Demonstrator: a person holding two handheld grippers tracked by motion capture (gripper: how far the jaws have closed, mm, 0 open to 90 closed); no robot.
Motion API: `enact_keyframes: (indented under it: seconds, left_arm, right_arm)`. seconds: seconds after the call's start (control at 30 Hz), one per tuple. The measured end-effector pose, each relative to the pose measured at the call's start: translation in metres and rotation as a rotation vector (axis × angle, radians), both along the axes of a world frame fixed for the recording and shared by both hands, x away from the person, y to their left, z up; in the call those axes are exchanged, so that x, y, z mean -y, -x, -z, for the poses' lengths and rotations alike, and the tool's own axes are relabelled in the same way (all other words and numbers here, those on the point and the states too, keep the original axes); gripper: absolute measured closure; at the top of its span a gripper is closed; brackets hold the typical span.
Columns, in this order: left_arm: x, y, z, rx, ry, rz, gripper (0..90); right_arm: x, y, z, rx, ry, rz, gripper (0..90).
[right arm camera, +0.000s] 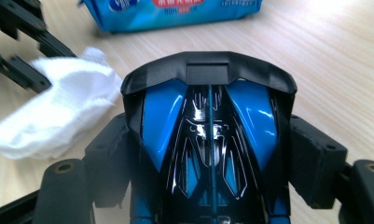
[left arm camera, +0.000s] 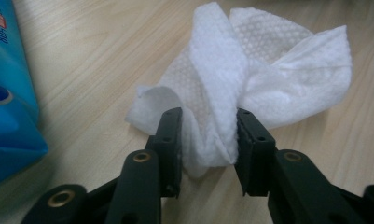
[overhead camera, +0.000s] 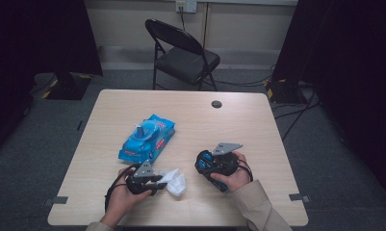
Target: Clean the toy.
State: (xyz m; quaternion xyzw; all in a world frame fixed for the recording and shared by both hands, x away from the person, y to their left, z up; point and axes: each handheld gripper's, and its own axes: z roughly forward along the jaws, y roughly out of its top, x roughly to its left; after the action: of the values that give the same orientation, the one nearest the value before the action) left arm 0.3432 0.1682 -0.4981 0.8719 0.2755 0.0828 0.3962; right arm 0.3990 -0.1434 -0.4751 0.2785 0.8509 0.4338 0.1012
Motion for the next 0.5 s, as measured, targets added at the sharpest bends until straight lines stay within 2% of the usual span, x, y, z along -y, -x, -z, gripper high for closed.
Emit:
enact_keyframes:
  seconds: [0.17, 0.5]
  left_arm:
    - [0.0, 0.0, -0.002, 0.006, 0.002, -0.007, 57.9]
    - [-0.001, 0.002, -0.015, 0.043, 0.06, -0.013, 48.8]
  right_arm:
    - [0.008, 0.003, -0.009, 0.003, -0.066, 0.012, 25.7]
    - [0.02, 0.007, -0.02, 0.021, -0.126, 0.041, 25.7]
